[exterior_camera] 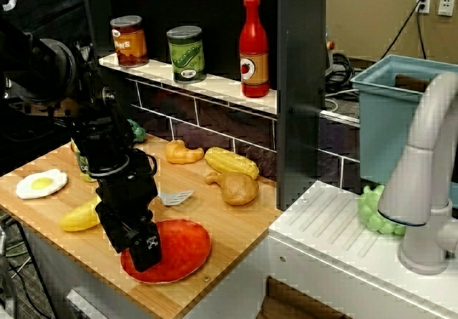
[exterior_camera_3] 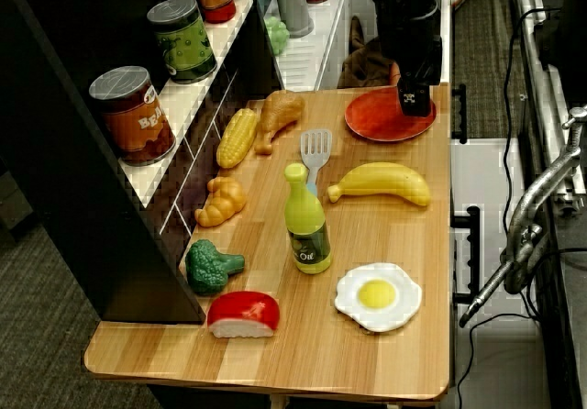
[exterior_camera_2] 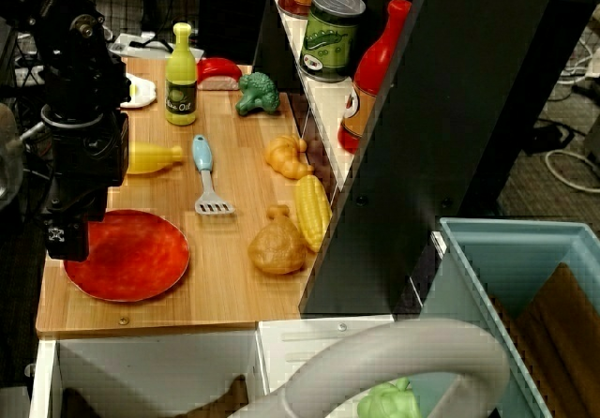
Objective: Put banana on plate
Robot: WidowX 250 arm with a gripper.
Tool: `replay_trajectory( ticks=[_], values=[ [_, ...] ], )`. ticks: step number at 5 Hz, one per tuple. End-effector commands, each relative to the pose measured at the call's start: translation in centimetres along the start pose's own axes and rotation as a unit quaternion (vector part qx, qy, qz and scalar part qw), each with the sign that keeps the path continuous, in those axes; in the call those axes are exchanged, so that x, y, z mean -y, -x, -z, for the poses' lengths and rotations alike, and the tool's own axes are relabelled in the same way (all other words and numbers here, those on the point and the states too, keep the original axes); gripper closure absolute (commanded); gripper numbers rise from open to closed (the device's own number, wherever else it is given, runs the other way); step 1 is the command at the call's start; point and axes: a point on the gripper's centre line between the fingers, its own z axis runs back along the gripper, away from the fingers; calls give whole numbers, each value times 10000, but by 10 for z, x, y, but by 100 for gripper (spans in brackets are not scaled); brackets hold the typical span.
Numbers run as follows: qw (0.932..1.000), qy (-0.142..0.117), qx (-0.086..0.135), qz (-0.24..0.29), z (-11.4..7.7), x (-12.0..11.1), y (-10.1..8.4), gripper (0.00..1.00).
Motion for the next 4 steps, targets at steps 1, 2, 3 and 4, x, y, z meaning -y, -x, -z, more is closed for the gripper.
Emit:
replay_trajectory(
  ticks=[1,2,3,4],
  values=[
    [10000,0,0,0,0,0,0,0],
    [10000,-30,19,65,-6,-3,-5,0],
    [9998,-11,71,187,-25,-8,-10,0],
    [9994,49,53,330,-47,-17,-10,0]
  ],
)
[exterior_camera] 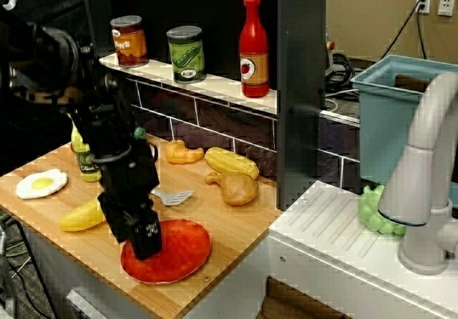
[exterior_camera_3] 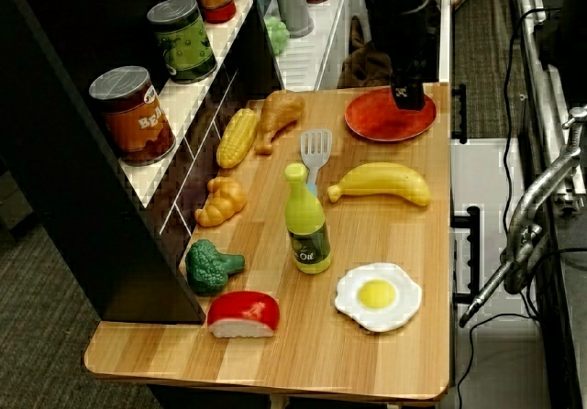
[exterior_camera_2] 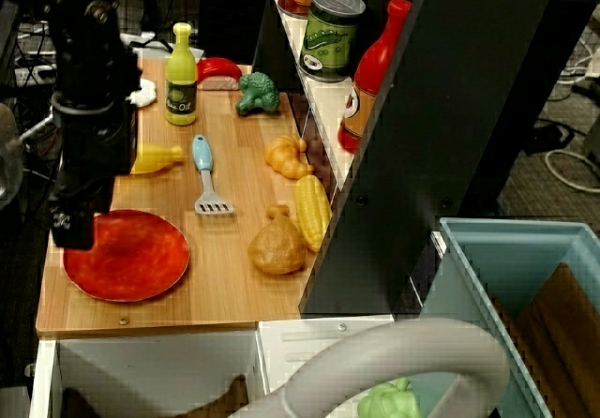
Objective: Put banana on plate
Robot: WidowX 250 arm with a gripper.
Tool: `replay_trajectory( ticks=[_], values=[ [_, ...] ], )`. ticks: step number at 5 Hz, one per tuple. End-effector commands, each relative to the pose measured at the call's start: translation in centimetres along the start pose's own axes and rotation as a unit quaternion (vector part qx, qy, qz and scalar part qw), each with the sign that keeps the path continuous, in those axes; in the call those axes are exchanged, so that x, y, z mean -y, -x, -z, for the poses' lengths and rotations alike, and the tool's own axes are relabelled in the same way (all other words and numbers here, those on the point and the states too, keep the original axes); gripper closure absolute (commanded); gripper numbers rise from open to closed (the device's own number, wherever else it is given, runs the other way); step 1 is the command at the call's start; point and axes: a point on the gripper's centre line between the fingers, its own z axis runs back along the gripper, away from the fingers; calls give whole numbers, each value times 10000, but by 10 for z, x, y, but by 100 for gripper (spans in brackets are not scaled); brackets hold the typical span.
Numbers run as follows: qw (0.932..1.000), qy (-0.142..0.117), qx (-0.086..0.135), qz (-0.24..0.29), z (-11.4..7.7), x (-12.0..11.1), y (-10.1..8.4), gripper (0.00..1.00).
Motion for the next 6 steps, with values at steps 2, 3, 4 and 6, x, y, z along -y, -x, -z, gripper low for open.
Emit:
replay_trajectory(
  ticks=[2,3,4,6],
  values=[
    [9996,-182,231,50,-62,-59,6,0],
    [9994,-233,263,-57,-67,-73,3,0],
    [9988,-230,288,-322,-58,-89,-3,0],
    [9959,-42,306,-847,-41,-106,-16,0]
  ],
)
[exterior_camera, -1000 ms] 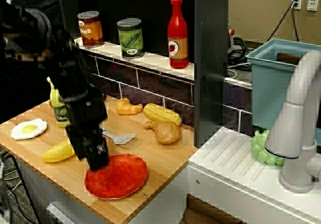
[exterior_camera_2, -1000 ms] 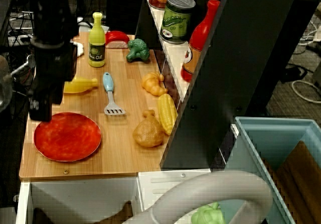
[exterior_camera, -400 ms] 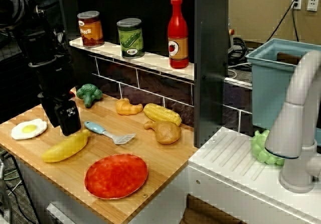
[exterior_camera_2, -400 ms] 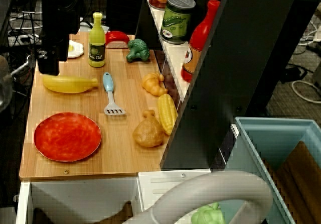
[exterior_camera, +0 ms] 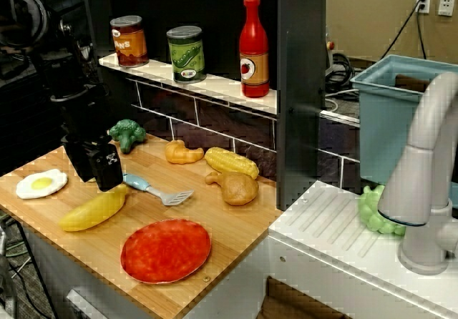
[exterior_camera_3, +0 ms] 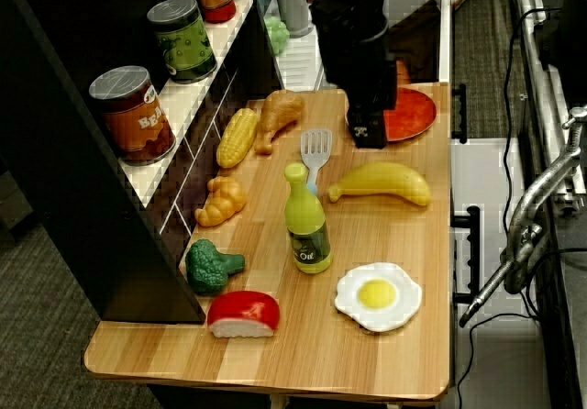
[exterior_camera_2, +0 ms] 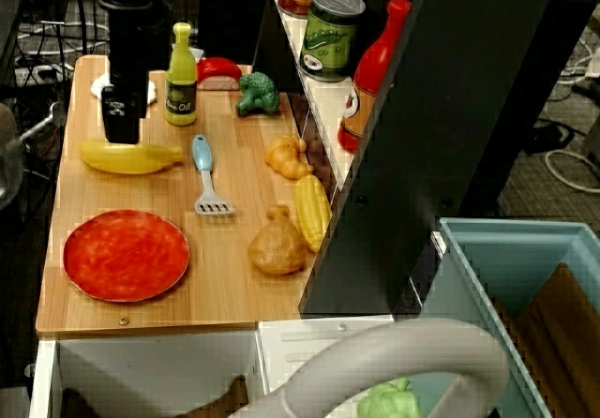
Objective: Put banana on plate
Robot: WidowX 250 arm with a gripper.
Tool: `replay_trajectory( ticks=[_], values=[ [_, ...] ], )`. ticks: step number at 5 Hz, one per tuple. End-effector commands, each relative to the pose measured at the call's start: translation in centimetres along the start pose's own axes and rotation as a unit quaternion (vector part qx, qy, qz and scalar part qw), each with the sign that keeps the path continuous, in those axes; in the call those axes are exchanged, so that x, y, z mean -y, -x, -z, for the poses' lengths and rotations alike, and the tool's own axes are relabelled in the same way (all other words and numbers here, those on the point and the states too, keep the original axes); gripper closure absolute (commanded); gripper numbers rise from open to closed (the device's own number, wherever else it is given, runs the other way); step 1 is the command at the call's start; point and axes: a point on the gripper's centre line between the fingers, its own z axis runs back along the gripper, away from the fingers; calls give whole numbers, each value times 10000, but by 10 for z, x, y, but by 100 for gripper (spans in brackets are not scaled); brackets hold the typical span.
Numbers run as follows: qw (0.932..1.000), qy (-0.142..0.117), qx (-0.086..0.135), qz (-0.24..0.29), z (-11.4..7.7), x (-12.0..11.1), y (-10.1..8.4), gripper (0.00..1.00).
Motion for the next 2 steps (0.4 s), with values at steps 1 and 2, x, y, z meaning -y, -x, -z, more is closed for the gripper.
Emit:
replay_trajectory(
  ticks=[1,2],
  values=[
    [9997,-78,-22,-225,4,-8,-7,0],
    [9997,-144,-39,-185,10,-9,-4,0]
  ],
)
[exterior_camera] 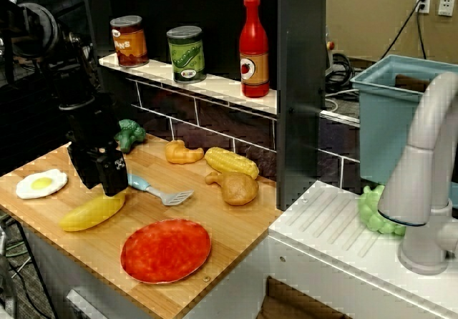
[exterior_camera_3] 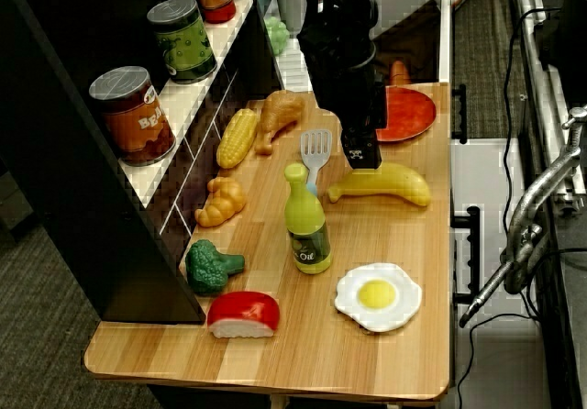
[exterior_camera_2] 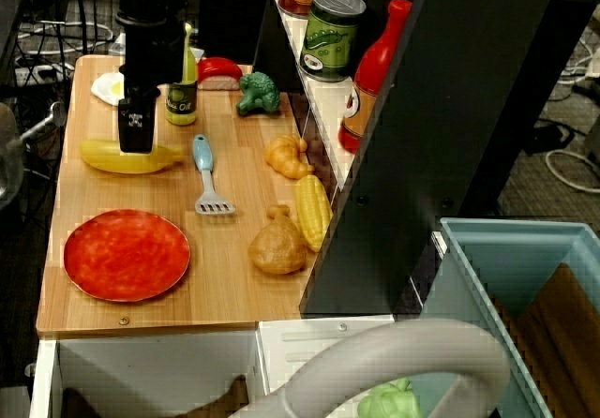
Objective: Put banana on plate
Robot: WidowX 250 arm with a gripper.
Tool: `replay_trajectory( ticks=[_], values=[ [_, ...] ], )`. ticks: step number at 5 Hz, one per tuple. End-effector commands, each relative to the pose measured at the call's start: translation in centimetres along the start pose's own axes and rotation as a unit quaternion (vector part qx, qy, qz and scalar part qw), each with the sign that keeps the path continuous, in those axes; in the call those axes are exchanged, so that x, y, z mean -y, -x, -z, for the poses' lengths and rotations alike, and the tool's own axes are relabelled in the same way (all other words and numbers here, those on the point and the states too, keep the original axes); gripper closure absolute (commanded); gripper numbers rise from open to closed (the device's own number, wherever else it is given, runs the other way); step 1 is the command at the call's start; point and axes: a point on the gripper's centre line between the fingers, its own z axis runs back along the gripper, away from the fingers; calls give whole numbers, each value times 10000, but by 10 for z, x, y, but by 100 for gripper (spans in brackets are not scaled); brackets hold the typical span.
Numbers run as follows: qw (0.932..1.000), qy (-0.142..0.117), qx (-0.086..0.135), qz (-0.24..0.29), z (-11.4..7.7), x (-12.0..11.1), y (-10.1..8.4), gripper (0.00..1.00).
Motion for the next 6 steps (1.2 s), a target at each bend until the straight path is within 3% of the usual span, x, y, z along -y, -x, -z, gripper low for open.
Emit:
replay_trajectory(
  ticks=[1,5,6],
  values=[
    [9995,-302,82,61,1,-3,3,0],
    [9968,-755,-242,117,39,-17,11,0],
    [9963,-813,-278,24,47,-19,10,100]
  ],
)
